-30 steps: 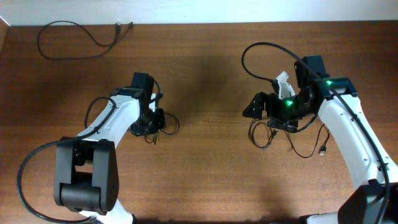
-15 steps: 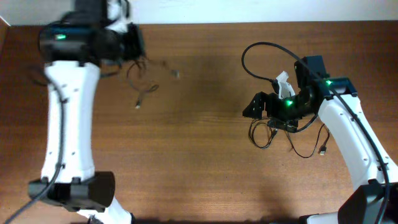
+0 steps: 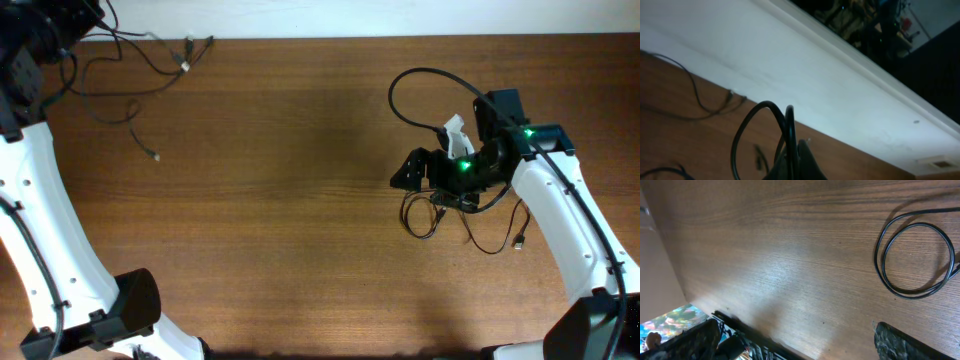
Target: Untangle cables
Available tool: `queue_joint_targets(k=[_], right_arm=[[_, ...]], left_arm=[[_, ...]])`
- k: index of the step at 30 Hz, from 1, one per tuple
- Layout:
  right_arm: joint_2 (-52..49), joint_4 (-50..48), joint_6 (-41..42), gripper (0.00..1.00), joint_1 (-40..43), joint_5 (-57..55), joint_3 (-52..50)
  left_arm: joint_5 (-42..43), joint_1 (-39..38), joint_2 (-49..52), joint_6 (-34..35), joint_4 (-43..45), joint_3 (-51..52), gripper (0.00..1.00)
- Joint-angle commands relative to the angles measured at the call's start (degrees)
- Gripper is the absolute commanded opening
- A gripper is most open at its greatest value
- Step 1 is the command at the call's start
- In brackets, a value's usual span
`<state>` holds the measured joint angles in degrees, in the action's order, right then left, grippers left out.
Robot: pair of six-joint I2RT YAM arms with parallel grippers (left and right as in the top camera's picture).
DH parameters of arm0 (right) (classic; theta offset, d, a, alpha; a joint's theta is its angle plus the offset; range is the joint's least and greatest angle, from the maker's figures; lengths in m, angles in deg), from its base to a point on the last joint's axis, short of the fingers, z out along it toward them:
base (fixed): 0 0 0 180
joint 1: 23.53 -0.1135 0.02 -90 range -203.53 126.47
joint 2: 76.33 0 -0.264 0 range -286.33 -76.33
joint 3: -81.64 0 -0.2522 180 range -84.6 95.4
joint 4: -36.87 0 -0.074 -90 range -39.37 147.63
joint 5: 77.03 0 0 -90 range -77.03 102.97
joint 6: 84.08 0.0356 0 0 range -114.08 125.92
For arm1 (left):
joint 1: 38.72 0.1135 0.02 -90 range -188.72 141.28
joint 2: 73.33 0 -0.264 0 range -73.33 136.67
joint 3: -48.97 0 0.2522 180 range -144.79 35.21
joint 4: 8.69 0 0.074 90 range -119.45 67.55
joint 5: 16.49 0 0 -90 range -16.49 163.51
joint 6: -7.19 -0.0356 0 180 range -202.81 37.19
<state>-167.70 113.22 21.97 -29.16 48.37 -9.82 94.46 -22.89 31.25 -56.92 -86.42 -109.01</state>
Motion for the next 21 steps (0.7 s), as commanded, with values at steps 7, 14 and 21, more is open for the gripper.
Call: queue_joint_targets(k=[7,14,21], right_arm=[[-0.1,0.0,-0.6,0.98,0.0,-0.1,0.2],[-0.1,0.0,-0.6,0.98,0.0,-0.1,0.2],[-0.1,0.0,-0.6,0.98,0.0,-0.1,0.2]], left_arm=[[-8.1,1.8,7.9,0.4,-3.0,-0.3,0.0],[-8.5,8.2,12.5,2.9,-9.6,-0.2,0.0],[-11.0,17.7,12.7,3.3,-13.6,-0.2,0.0]])
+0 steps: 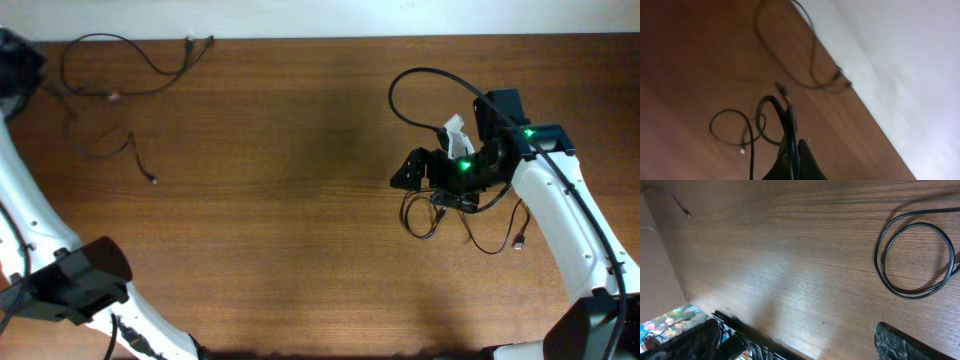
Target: Untangle cables
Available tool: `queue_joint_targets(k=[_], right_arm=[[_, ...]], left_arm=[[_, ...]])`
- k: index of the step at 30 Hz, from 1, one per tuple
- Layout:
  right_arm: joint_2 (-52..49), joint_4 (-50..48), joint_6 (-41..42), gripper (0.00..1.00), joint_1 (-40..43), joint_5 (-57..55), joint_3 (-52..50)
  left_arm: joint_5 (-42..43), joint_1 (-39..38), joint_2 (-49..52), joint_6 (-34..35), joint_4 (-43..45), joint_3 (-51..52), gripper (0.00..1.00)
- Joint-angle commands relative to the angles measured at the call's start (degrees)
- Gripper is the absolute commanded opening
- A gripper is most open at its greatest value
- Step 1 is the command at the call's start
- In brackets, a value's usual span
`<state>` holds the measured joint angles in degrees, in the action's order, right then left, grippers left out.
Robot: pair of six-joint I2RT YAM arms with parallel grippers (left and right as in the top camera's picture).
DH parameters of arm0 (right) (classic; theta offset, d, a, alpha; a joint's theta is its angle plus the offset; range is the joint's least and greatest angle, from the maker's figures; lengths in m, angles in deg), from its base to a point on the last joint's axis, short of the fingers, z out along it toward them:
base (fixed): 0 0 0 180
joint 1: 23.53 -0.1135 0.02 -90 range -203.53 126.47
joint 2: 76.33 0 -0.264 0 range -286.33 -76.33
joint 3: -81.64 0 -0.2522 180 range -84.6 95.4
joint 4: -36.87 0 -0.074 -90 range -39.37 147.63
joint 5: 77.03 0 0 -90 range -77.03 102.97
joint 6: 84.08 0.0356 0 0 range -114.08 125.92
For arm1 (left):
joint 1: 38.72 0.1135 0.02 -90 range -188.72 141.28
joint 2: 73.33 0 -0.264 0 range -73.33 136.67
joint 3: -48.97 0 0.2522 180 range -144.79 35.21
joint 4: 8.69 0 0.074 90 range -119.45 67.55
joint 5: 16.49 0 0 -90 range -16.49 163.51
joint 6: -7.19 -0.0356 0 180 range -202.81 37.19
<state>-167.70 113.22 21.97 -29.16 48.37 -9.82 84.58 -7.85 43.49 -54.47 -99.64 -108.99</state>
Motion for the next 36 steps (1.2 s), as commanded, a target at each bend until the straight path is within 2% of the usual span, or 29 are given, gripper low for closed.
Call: queue_joint_targets(k=[1,5,8,14,21,25,26,28,31,33,36], right_arm=[[-0.1,0.0,-0.7,0.98,0.0,-0.1,0.2],[-0.1,0.0,-0.6,0.98,0.0,-0.1,0.2],[-0.1,0.0,-0.6,0.99,0.0,-0.1,0.2],[-0.1,0.0,-0.6,0.98,0.0,-0.1,0.2],[-0.1,0.0,-0.6,0.98,0.0,-0.1,0.2],[-0.1,0.0,-0.6,0.98,0.0,-0.1,0.2],[-0.1,0.0,-0.6,0.98,0.0,-0.1,0.2],[-0.1,0.0,-0.6,0.99,0.0,-0.1,0.2],[-0.1,0.0,-0.6,0.98,0.0,-0.1,0.2],[-0.1,0.0,-0.6,0.98,0.0,-0.1,0.2],[-0.1,0.0,-0.6,0.98,0.0,-0.1,0.2]], left_arm=[[-1.1,3.5,0.5,1.7,-0.4,-0.2,0.0],[-1.3,5.3,0.5,2.5,-1.3,0.0,0.0],[-7.0,5.5,0.6,6.5,-1.6,0.0,0.0],[-7.5,6.1,1.3,6.7,-1.1,1.7,0.01],[-7.6,6.9,10.6,6.8,0.5,1.7,0.0],[-12.7,7.9,15.0,6.3,2.8,1.7,0.0],[-12.1,8.2,15.9,3.1,6.1,1.7,0.0],[-4.8,8.3,15.9,-6.5,13.4,1.5,0.0],[-1.6,8.3,15.9,-7.4,18.6,-0.7,0.0],[-5.5,8.2,15.9,-7.5,19.5,-2.1,0.0],[-20.5,7.3,17.1,-17.7,17.6,-1.7,0.0]])
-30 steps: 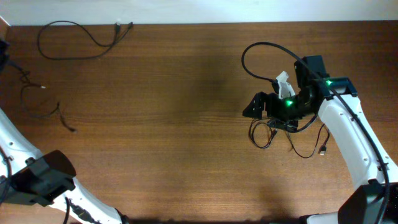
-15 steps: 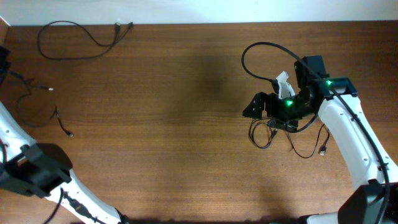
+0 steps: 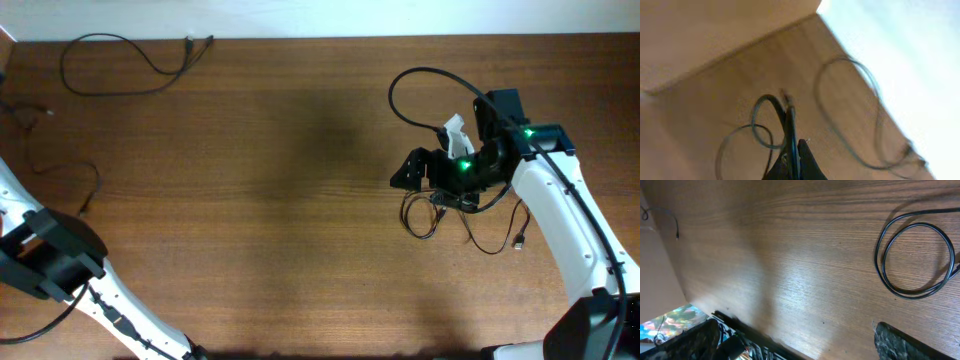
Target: Untangle cables
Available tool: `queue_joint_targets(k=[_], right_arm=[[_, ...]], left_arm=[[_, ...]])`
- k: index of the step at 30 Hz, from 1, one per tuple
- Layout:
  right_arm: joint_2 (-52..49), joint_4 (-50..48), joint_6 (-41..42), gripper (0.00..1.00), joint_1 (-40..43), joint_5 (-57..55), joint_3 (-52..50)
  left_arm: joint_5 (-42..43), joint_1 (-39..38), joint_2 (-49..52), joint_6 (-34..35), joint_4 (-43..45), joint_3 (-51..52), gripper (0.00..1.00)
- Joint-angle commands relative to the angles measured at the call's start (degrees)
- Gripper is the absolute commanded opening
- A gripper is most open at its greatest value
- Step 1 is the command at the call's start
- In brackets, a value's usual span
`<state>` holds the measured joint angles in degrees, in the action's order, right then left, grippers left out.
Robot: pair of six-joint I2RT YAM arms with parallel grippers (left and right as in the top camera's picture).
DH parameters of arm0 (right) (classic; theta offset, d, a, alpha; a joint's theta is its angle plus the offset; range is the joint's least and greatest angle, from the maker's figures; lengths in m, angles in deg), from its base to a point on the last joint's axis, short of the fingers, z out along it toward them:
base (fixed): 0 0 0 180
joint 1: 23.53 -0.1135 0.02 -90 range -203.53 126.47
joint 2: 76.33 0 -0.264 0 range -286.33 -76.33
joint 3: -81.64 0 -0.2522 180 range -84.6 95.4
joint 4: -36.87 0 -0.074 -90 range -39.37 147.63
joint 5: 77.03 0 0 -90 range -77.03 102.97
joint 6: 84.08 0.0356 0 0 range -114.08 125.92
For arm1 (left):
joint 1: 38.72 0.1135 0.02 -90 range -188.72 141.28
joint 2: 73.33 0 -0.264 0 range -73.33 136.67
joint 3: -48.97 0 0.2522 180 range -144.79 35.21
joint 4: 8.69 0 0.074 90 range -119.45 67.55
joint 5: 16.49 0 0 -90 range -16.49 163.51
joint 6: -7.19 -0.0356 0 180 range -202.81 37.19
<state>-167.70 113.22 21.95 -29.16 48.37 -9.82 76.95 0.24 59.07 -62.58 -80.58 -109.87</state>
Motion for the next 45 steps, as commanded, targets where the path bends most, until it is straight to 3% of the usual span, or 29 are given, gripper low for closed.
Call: queue_joint_targets(k=[1,3,7,11,12,13,14,15,16,18,19,20,24,26,30,32,34,35,36,38,39,41,42,44,45], right_arm=[[-0.1,0.0,-0.6,0.98,0.0,-0.1,0.2],[-0.1,0.0,-0.6,0.98,0.0,-0.1,0.2],[-0.1,0.0,-0.6,0.99,0.0,-0.1,0.2],[-0.1,0.0,-0.6,0.98,0.0,-0.1,0.2],[-0.1,0.0,-0.6,0.98,0.0,-0.1,0.2],[-0.1,0.0,-0.6,0.98,0.0,-0.1,0.2],[-0.1,0.0,-0.6,0.98,0.0,-0.1,0.2],[-0.1,0.0,-0.6,0.98,0.0,-0.1,0.2],[-0.1,0.0,-0.6,0.99,0.0,-0.1,0.2],[-0.1,0.0,-0.6,0.98,0.0,-0.1,0.2],[-0.1,0.0,-0.6,0.98,0.0,-0.1,0.2],[-0.1,0.0,-0.6,0.98,0.0,-0.1,0.2],[-0.1,0.0,-0.6,0.99,0.0,-0.1,0.2],[-0.1,0.0,-0.6,0.98,0.0,-0.1,0.2],[-0.1,0.0,-0.6,0.98,0.0,-0.1,0.2],[-0.1,0.0,-0.6,0.98,0.0,-0.1,0.2],[-0.1,0.0,-0.6,0.98,0.0,-0.1,0.2],[-0.1,0.0,-0.6,0.98,0.0,-0.1,0.2],[-0.1,0.0,-0.6,0.99,0.0,-0.1,0.2],[-0.1,0.0,-0.6,0.98,0.0,-0.1,0.2],[-0.1,0.0,-0.6,0.99,0.0,-0.1,0.2],[-0.1,0.0,-0.6,0.98,0.0,-0.1,0.2],[-0.1,0.0,-0.6,0.98,0.0,-0.1,0.2],[-0.1,0.0,-0.6,0.98,0.0,-0.1,0.2],[-0.1,0.0,-0.6,0.98,0.0,-0.1,0.2]], left_arm=[[-16.0,-1.4,2.1,-11.0,-1.9,0.2,0.0],[-19.6,-2.5,3.1,-11.3,-1.7,3.0,0.0],[-28.8,-5.3,6.5,-18.8,-1.1,5.2,0.0],[-28.8,-9.9,10.1,-18.8,-1.7,5.4,0.12],[-28.2,-11.1,10.6,-18.8,-1.9,5.4,0.17],[-25.7,-12.6,10.9,-18.8,-2.3,5.4,0.31],[-23.0,-14.0,11.0,-18.8,-2.7,5.4,0.52],[-22.5,-15.0,11.0,-18.8,-3.4,5.4,0.59],[-22.7,-16.0,11.0,-18.8,-4.5,5.4,0.56],[-22.7,-16.5,11.0,-18.8,-7.8,5.4,0.3],[-22.7,-16.6,11.0,-18.8,-9.6,5.4,0.28],[-22.7,-16.6,11.0,-18.8,-11.8,5.4,0.38],[-22.2,-16.6,11.0,-18.8,-16.2,5.4,0.63],[-17.3,-16.6,11.1,-18.8,-16.6,5.4,0.99],[-10.5,-16.6,11.4,-18.5,-17.4,5.4,1.0],[-9.2,-16.6,13.0,-18.5,-18.1,5.5,0.94],[-9.2,-16.6,15.9,-18.6,-18.8,5.5,0.79],[-9.2,-16.6,17.3,-18.6,-18.9,5.5,0.67],[-9.2,-16.5,17.9,-18.6,-18.9,5.5,0.45],[-11.6,-16.3,18.1,-18.5,-18.2,5.5,0.24],[-15.8,-16.3,18.0,-18.5,-18.8,4.9,0.0],[-29.5,-16.3,17.8,-17.4,-22.3,2.8,0.0],[-42.4,-16.3,17.3,-7.2,-26.5,1.4,0.0],[-50.8,-16.1,15.6,5.9,-30.3,1.2,0.0],[-51.4,-15.8,14.3,7.2,-30.4,1.2,0.0]])
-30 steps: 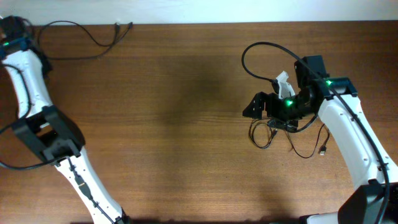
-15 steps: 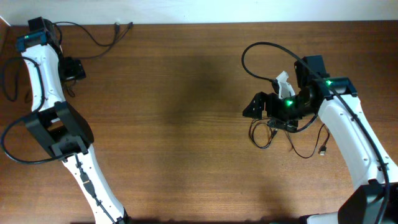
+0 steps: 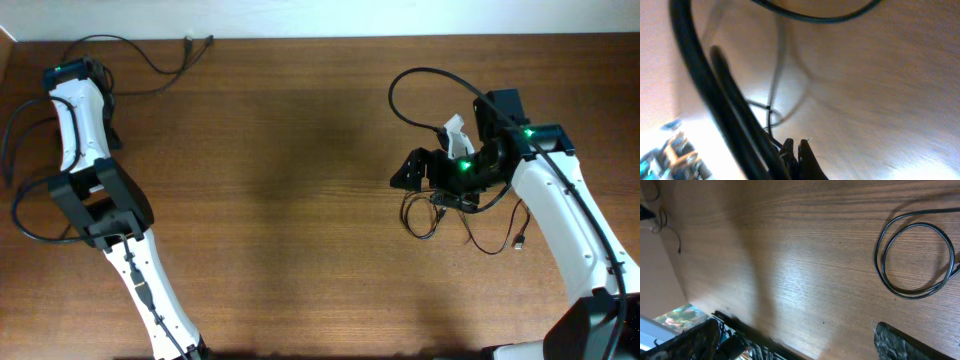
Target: Untangle cables
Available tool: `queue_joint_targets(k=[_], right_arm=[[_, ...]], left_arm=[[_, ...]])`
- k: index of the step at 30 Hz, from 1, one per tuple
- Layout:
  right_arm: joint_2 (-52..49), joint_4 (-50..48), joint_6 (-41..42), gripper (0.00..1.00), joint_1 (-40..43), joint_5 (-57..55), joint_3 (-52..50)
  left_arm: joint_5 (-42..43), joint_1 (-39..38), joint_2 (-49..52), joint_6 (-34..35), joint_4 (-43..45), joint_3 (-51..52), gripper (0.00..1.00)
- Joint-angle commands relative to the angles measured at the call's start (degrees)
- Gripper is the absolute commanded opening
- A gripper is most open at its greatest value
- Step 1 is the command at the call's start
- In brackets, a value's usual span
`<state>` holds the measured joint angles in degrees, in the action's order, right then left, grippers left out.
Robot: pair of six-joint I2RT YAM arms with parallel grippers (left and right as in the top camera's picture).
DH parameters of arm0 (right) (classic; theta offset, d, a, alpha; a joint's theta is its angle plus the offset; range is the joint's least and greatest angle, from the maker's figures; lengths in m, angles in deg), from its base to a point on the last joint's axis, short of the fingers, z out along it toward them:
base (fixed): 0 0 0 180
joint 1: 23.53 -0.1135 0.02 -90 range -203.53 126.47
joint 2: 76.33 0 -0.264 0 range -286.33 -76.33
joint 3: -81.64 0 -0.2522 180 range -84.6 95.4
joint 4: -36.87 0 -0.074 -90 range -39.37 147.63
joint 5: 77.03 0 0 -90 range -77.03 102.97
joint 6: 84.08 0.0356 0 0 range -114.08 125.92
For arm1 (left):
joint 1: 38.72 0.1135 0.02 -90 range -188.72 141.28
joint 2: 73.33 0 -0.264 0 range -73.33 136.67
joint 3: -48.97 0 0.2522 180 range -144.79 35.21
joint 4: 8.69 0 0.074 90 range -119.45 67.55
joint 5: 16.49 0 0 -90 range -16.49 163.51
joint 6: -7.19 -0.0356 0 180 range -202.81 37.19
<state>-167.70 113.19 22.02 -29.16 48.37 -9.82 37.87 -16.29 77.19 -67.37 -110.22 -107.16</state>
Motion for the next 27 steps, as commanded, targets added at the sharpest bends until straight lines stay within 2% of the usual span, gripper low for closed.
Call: queue_joint_targets(k=[1,2,4,7,10,13,14,16,17,18,19,20,22,24,25,27], right_arm=[[-0.1,0.0,-0.7,0.98,0.0,-0.1,0.2],[-0.1,0.0,-0.7,0.99,0.0,-0.1,0.2],[-0.1,0.0,-0.7,0.98,0.0,-0.1,0.2],[-0.1,0.0,-0.7,0.98,0.0,-0.1,0.2],[-0.1,0.0,-0.7,0.98,0.0,-0.1,0.2],[-0.1,0.0,-0.7,0.98,0.0,-0.1,0.2],[-0.1,0.0,-0.7,0.98,0.0,-0.1,0.2],[-0.1,0.0,-0.7,0.98,0.0,-0.1,0.2],[-0.1,0.0,-0.7,0.98,0.0,-0.1,0.2],[-0.1,0.0,-0.7,0.98,0.0,-0.1,0.2],[-0.1,0.0,-0.7,0.99,0.0,-0.1,0.2],[-0.1,0.0,-0.7,0.98,0.0,-0.1,0.2],[-0.1,0.0,-0.7,0.98,0.0,-0.1,0.2],[-0.1,0.0,-0.7,0.98,0.0,-0.1,0.2],[-0.1,0.0,-0.7,0.99,0.0,-0.1,0.2],[-0.1,0.0,-0.7,0.98,0.0,-0.1,0.2]], left_arm=[[-12.2,1.2,-4.8,12.6,-0.6,-1.5,0.02],[-12.0,1.8,-5.2,14.5,-0.7,-1.5,0.06],[-9.1,3.7,-5.4,15.2,-1.2,-1.5,0.09],[-2.7,6.1,-5.4,15.4,-1.2,-1.5,0.09],[9.5,8.0,-5.4,13.0,2.5,-1.5,0.02],[22.3,6.8,-5.4,9.0,6.6,-1.5,0.07],[26.9,5.8,-5.4,8.4,7.9,-1.5,0.14],[30.5,3.7,-5.4,5.3,10.0,-1.5,0.27],[31.0,2.6,-5.4,2.9,11.0,-1.5,0.36],[30.9,1.2,-5.4,0.0,11.6,-1.5,0.53],[30.4,-0.5,-5.4,-2.3,12.1,-1.5,0.9],[28.3,-1.7,-5.4,-2.3,11.9,-1.5,0.97],[23.7,-3.0,-5.4,-2.3,11.2,-1.5,1.0],[15.0,-3.8,-5.6,-2.0,9.7,-1.5,0.99],[11.2,-3.7,-6.1,1.6,9.0,-1.5,0.99],[10.1,-2.4,-8.1,8.0,8.6,-1.5,0.99]])
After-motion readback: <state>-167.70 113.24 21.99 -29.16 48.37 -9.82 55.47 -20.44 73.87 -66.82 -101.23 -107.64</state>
